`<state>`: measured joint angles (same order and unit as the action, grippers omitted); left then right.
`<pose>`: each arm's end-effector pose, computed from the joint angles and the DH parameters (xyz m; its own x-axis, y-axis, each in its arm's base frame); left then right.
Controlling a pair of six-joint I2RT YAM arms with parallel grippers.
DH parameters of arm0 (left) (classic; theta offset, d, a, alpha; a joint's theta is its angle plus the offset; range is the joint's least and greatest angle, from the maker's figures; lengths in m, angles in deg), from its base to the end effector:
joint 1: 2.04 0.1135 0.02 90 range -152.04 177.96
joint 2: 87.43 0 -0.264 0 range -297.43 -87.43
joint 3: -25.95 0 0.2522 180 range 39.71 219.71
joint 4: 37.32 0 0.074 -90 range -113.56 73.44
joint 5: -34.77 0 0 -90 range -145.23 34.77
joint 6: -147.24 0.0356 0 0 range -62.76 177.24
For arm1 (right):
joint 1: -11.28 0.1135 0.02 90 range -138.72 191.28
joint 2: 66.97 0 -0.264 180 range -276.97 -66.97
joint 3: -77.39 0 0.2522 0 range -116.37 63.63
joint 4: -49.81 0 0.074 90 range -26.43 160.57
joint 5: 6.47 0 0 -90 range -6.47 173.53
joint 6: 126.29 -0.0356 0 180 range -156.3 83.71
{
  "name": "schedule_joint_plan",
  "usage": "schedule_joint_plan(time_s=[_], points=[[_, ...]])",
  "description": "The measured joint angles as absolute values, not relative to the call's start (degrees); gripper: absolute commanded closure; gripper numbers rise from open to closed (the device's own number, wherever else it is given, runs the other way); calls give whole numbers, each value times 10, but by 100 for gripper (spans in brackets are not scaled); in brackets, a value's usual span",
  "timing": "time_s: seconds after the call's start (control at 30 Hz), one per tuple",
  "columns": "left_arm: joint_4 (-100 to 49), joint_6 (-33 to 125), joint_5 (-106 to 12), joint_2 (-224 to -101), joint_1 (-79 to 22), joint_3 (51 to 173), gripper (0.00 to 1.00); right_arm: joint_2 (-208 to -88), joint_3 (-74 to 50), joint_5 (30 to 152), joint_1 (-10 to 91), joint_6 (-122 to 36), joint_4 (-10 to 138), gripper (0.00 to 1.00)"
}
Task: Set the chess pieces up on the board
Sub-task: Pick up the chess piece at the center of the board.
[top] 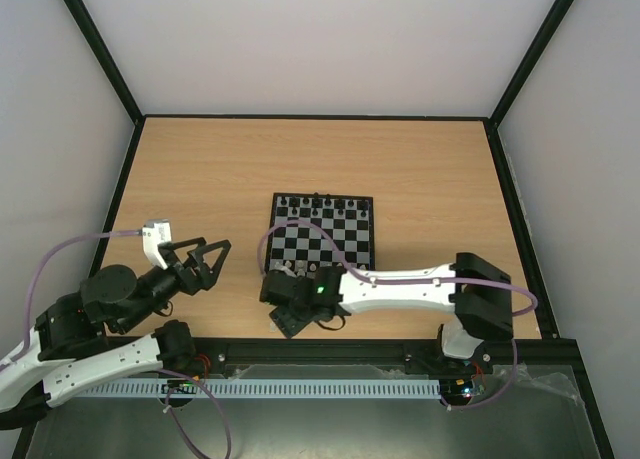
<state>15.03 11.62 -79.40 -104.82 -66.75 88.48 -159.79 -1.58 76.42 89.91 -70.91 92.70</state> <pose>0.0352 -0.0404 0.3578 -0.5030 -0.4617 -0.7306 0.4173 0.6106 -0.6731 0.0709 0.3303 0.2254 -0.6808 -0.5257 -0.5101 -0.6959 0.6815 0.2264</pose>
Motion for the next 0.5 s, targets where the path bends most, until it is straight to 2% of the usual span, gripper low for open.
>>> schedule_joint_plan(time_s=[0.5], points=[[176, 116, -799, -1036, -667, 886, 1, -1756, -136, 769, 936, -704, 927, 56]])
